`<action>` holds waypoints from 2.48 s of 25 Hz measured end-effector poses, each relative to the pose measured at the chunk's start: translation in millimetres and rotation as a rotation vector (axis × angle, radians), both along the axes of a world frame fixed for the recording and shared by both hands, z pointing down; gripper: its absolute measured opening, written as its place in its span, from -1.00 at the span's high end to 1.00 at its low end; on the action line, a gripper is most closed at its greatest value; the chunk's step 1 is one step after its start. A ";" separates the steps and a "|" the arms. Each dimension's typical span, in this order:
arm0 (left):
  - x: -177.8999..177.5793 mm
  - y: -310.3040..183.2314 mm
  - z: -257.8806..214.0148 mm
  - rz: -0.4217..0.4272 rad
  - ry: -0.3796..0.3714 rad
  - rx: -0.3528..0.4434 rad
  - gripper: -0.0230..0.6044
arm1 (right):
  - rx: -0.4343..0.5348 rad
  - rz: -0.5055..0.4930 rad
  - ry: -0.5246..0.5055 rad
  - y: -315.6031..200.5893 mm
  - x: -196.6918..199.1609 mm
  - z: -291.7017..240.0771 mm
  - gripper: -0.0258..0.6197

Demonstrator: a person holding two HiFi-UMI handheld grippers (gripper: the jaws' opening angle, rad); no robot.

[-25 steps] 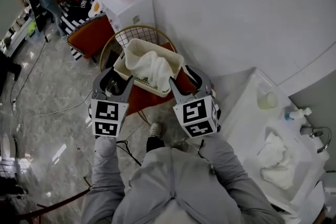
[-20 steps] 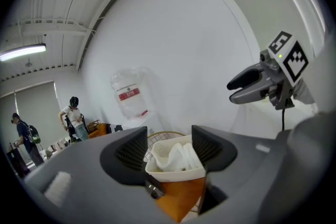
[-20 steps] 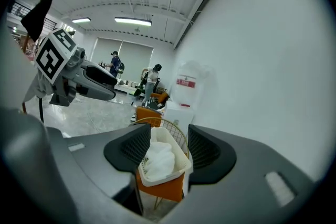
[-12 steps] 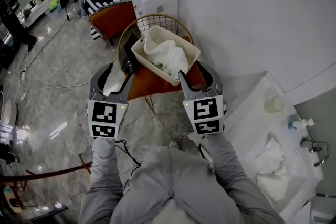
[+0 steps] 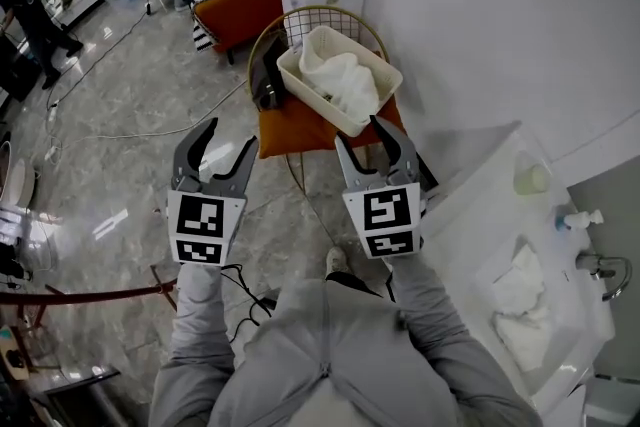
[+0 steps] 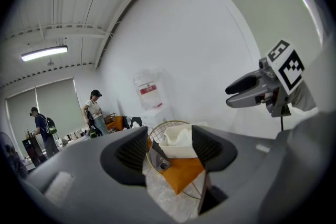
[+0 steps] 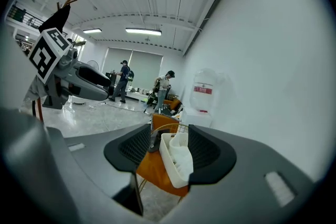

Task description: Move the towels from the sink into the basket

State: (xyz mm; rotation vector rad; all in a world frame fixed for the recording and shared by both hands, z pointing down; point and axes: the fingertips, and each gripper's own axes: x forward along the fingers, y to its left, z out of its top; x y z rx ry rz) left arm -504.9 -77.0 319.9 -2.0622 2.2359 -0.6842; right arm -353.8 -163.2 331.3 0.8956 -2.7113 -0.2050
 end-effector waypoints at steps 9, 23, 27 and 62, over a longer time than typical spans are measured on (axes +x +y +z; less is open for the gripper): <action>38.5 75.5 -7.1 0.084 0.011 0.042 -0.01 | 0.029 0.124 0.007 82.7 58.5 -7.2 0.28; 193.7 74.7 25.9 0.379 0.109 -0.005 -0.02 | 0.024 0.510 0.064 143.3 263.5 -2.0 0.28; 268.2 59.2 12.1 0.512 0.102 0.016 -0.02 | 0.030 0.637 0.051 159.4 335.2 -7.0 0.28; 777.6 110.1 63.9 1.043 -0.004 -0.176 -0.02 | -0.148 1.109 0.064 317.7 803.6 66.3 0.28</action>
